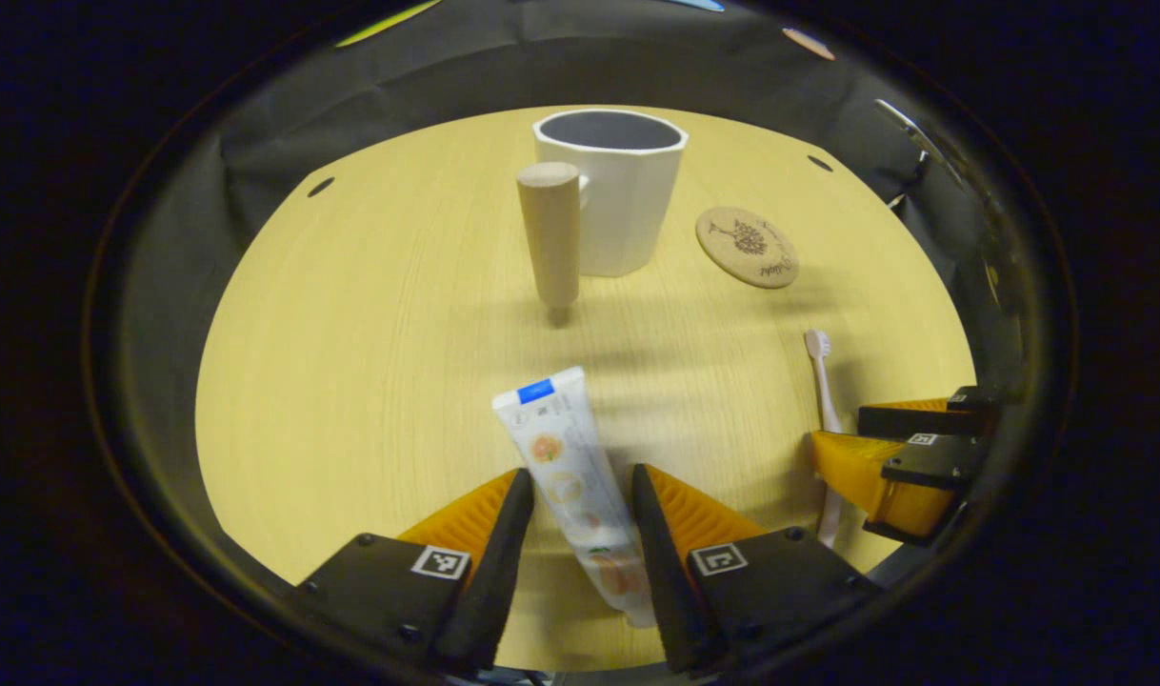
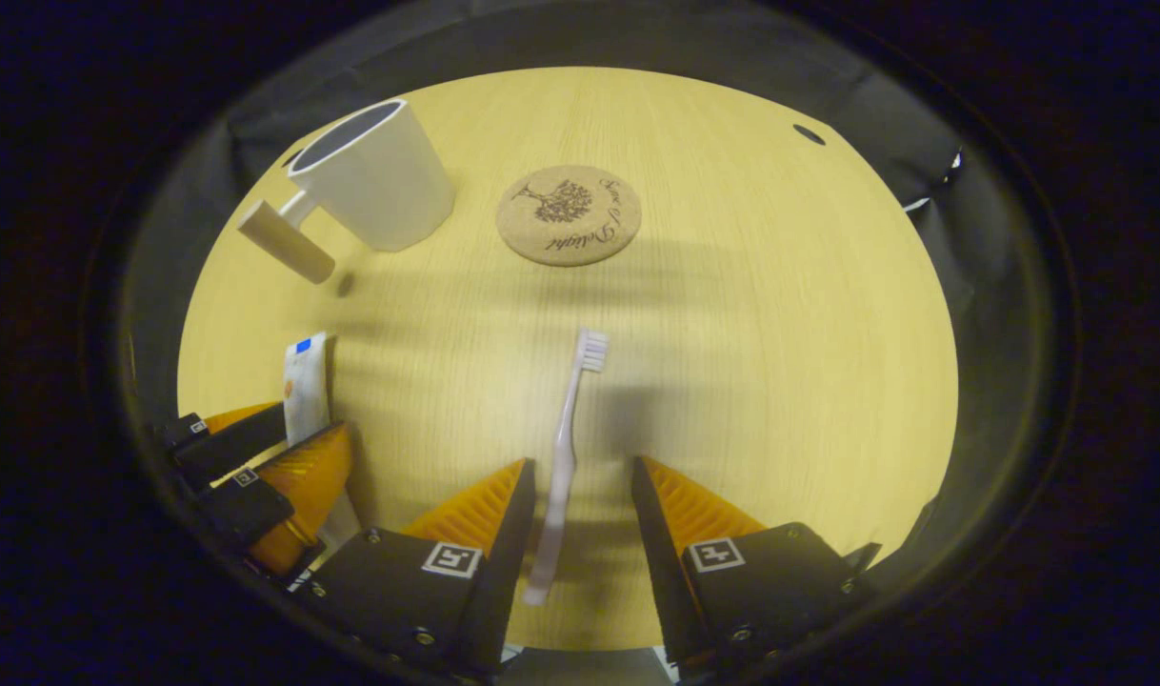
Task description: Put the toothbrush and toothpaste on the desktop into the cup, then pick up the cup and place it on the coaster on the desktop.
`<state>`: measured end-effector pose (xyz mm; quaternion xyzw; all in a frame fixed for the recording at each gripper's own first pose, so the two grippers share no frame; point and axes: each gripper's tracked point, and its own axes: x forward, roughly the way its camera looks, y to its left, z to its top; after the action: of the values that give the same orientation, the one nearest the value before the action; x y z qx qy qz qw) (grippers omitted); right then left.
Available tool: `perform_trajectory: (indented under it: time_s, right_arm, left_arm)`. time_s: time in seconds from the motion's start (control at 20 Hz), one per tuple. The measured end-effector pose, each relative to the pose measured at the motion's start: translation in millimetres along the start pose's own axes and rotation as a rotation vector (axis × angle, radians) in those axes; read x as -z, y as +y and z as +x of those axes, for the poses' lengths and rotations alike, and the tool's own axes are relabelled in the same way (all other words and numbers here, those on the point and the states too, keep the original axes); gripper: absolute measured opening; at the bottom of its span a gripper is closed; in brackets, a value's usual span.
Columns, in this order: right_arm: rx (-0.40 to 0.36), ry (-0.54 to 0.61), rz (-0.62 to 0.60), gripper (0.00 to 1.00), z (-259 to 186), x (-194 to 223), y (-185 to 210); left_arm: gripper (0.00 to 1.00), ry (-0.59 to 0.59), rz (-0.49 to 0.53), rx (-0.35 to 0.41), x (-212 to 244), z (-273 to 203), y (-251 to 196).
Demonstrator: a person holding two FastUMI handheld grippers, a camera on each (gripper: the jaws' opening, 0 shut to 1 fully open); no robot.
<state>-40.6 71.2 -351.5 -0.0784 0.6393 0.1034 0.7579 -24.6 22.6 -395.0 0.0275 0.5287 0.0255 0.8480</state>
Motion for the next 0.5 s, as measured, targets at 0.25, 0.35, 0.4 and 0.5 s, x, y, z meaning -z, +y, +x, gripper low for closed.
perform_trajectory:
  time_s: [0.25,0.35,0.4,0.5]
  right_arm:
    - [-0.014,0.050,0.046,0.13,1,-1,0]
    - [-0.016,0.027,0.051,0.13,0,-8,0]
    - [-0.017,0.058,0.058,0.12,8,-3,0]
    - [-0.023,0.056,0.071,0.03,2,-5,0]
  left_arm:
    - [0.46,0.015,0.006,-0.002,-2,-1,-1]
    - [0.35,0.024,0.005,-0.006,-4,1,-2]
    - [0.31,0.006,-0.003,-0.004,-7,-2,-2]
    - [0.27,0.009,-0.011,0.003,-8,0,-1]
